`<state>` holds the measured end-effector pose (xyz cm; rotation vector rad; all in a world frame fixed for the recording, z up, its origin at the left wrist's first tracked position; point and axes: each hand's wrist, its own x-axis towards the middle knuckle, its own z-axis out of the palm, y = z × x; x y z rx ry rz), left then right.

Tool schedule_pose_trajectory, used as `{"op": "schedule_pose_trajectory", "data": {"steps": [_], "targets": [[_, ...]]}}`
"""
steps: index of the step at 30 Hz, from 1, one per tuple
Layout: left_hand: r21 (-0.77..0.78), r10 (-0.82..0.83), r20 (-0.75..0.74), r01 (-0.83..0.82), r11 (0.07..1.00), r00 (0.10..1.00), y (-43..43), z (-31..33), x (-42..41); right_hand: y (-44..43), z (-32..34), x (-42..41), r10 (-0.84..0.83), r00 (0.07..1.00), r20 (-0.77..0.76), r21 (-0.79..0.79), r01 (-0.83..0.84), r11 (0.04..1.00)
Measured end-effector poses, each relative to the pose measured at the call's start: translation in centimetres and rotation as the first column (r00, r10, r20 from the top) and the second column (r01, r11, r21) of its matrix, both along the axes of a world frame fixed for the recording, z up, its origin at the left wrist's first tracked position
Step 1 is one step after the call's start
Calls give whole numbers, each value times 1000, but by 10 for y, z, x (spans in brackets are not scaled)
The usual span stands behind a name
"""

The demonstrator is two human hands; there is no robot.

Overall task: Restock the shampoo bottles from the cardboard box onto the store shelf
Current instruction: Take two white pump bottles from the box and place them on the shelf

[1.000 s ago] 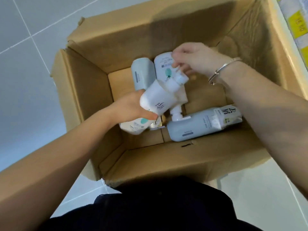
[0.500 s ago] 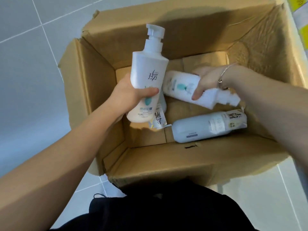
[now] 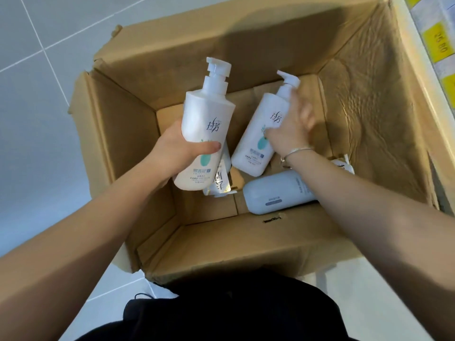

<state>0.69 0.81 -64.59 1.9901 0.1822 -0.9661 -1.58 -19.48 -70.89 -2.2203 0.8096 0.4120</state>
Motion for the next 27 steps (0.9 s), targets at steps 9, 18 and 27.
{"op": "schedule_pose_trajectory", "data": {"steps": [9, 18, 27], "targets": [[41, -31, 13, 31, 999, 999, -4, -4, 3, 27, -23, 23, -622, 723, -300, 244, 688, 683], [32, 22, 85, -25, 999, 996, -27, 76, -4, 9, 102, -18, -561, 828, 14, 366, 518, 773], [-235, -39, -68, 22, 972, 997, -63, 359, -28, -31, 422, -85, -612, 788, 59, 581, 471, 663]]}}
